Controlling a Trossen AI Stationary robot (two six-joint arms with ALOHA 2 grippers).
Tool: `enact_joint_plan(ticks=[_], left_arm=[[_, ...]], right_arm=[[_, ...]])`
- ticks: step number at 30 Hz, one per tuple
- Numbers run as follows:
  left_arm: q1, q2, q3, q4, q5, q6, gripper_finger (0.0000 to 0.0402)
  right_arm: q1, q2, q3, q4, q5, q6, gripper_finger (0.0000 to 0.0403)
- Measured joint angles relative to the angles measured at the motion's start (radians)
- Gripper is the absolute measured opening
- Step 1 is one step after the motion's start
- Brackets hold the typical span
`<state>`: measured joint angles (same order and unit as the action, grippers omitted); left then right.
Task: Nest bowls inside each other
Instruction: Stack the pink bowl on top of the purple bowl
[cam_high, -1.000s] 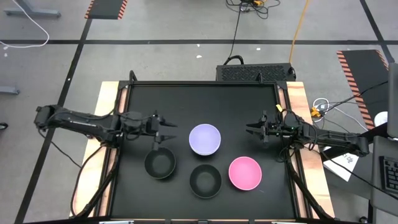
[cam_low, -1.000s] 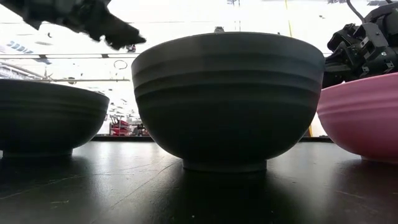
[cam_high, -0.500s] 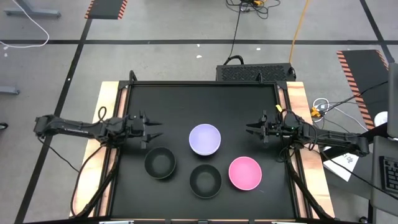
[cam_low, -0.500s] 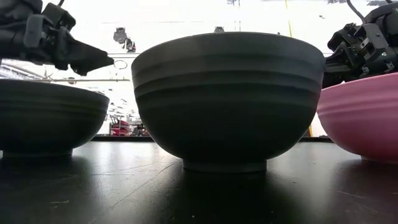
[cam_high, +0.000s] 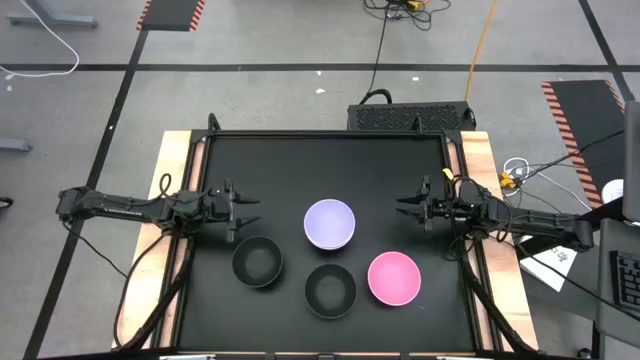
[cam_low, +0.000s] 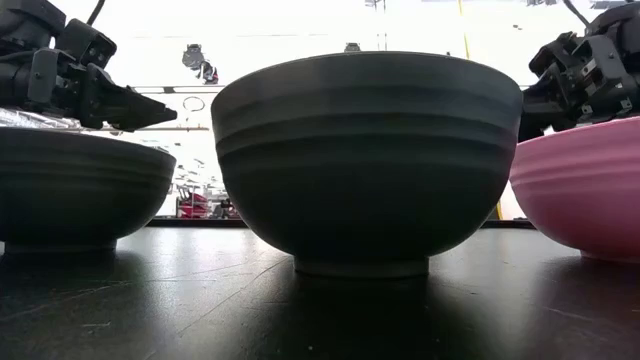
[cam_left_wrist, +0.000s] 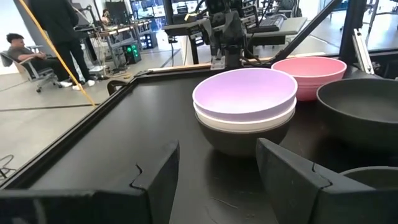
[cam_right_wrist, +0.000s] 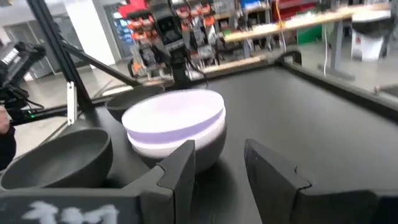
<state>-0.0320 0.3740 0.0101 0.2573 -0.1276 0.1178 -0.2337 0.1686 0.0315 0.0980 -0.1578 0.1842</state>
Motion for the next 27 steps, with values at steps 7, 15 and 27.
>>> enact_joint_plan(ticks=[7,15,27], left_arm=[[0.000,0.000,0.000,-0.001,0.003,0.002,0.0216],[0.000,0.000,0.000,-0.017,0.004,-0.007,0.0216],[0.000,0.001,0.000,-0.028,0.004,-0.007,0.0216]], right_arm=[[0.000,0.000,0.008,0.140,-0.030,0.010,0.0130],[0.042,0.041,0.159,0.077,-0.209,0.035,0.0130],[0.181,0.309,0.474,-0.348,-0.073,0.058,0.0130]])
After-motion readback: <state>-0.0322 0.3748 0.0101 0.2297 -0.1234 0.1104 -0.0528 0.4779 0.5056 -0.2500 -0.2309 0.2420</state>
